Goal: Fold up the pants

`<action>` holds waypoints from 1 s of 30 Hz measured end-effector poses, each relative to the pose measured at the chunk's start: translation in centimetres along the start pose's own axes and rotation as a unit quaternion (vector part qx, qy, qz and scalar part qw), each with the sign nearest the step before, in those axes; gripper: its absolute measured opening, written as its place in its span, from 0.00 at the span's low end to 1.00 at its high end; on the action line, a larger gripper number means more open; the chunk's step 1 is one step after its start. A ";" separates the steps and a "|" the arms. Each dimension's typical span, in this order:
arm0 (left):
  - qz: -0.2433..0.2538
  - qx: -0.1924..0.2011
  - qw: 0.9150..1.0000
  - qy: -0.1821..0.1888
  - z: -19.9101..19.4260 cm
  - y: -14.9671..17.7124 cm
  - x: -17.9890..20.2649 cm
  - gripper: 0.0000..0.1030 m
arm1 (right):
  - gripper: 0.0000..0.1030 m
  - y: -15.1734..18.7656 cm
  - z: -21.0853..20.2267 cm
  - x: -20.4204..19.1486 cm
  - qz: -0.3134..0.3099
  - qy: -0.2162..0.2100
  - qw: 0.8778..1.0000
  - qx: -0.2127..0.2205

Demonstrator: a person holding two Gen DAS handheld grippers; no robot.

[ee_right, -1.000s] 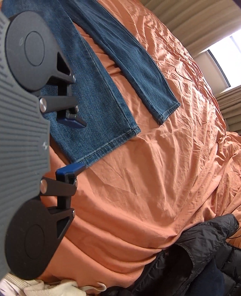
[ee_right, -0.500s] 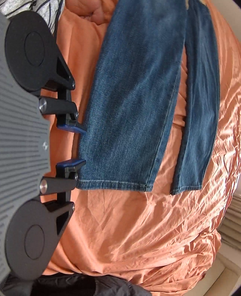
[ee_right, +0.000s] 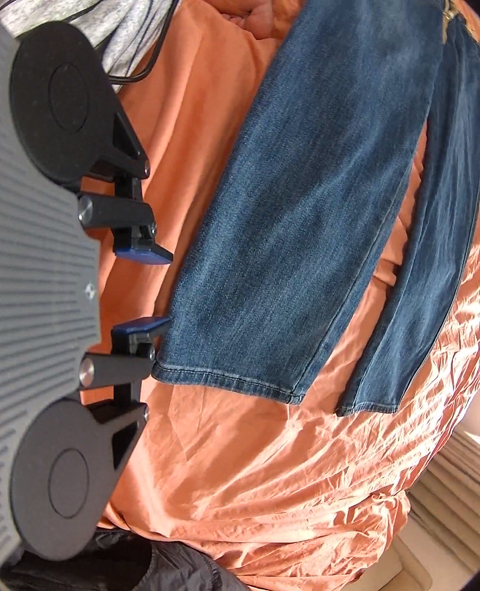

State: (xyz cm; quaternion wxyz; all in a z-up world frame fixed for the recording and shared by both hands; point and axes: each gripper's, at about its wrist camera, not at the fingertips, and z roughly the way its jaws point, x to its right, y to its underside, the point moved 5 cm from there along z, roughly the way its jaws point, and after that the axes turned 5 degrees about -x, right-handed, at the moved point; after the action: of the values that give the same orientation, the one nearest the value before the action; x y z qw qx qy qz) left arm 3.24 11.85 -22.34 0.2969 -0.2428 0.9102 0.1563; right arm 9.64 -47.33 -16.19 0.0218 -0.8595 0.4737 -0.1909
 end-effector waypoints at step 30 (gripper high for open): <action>-0.489 0.105 0.866 0.026 -8.4 -1.1 -17.8 0.06 | 0.00 -6.0 -2.5 2.1 -0.066 0.071 0.990 0.099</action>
State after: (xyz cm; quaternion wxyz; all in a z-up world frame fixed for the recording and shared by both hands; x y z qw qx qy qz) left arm 12.53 13.60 -5.01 0.3357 -0.6277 0.6934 -0.1117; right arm 14.59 -45.36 -11.91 0.0607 -0.8666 0.3953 -0.2986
